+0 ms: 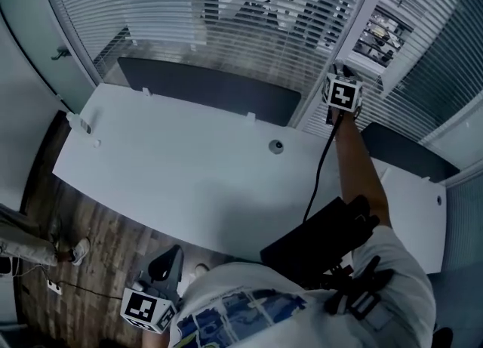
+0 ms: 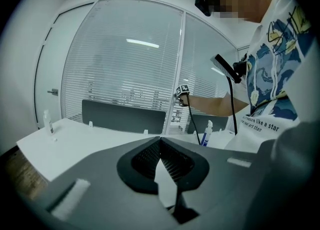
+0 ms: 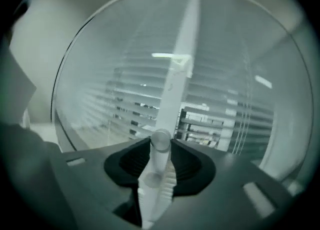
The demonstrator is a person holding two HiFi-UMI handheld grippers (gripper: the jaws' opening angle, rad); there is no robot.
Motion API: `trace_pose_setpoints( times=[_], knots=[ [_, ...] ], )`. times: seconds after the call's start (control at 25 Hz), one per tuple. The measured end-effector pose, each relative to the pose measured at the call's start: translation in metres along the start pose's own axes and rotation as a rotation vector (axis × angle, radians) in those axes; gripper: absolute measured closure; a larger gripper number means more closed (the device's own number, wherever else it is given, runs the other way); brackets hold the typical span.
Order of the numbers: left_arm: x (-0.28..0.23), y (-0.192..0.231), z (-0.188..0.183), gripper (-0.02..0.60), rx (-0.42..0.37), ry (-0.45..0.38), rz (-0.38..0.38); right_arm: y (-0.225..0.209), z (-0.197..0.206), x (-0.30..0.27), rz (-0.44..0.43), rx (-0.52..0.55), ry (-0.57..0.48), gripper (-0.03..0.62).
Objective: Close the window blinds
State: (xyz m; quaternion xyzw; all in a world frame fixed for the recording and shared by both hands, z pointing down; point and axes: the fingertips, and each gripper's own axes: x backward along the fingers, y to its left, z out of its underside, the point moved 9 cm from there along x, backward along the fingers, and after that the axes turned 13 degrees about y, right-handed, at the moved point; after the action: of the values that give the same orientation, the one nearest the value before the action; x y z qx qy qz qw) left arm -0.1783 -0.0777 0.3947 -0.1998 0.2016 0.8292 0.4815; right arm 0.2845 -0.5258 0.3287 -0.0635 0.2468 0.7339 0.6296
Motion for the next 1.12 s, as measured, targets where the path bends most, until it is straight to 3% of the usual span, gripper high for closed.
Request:
trace_pose_setpoints(
  times=[0.08,0.16,0.28,0.4,0.56,0.8,0.92,1.04,1.12],
  knots=[
    [-0.002,-0.002,-0.002,0.58,-0.008,0.002,0.004,-0.011,0.006,0.002,-0.152,-0.308,-0.007,0.468],
    [-0.004,-0.003,-0.002,0.579,-0.012,0.006,0.007,-0.018,0.008,0.001,-0.238,-0.497,-0.015,0.468],
    [-0.005,-0.003,0.001,0.58,-0.012,0.006,0.01,-0.022,0.006,-0.002,-0.287,-0.648,-0.002,0.468],
    [-0.004,-0.005,0.0,0.58,-0.012,0.008,0.008,-0.022,0.004,-0.004,-0.274,-0.678,0.017,0.468],
    [-0.002,-0.005,0.001,0.58,-0.01,0.007,0.002,-0.017,0.0,-0.002,-0.182,-0.533,0.047,0.471],
    [-0.005,-0.004,0.0,0.58,-0.005,0.012,0.0,0.006,-0.013,-0.003,0.086,0.09,0.076,0.471],
    [-0.009,-0.005,0.001,0.58,-0.009,0.016,0.007,0.014,-0.006,-0.009,0.174,0.297,0.102,0.471],
    [-0.013,-0.007,-0.001,0.58,-0.013,0.017,0.016,0.014,-0.005,-0.01,0.176,0.327,0.089,0.471],
    [-0.013,-0.006,-0.003,0.58,-0.015,0.016,0.02,0.005,-0.007,-0.004,0.086,0.168,0.035,0.47]
  ],
)
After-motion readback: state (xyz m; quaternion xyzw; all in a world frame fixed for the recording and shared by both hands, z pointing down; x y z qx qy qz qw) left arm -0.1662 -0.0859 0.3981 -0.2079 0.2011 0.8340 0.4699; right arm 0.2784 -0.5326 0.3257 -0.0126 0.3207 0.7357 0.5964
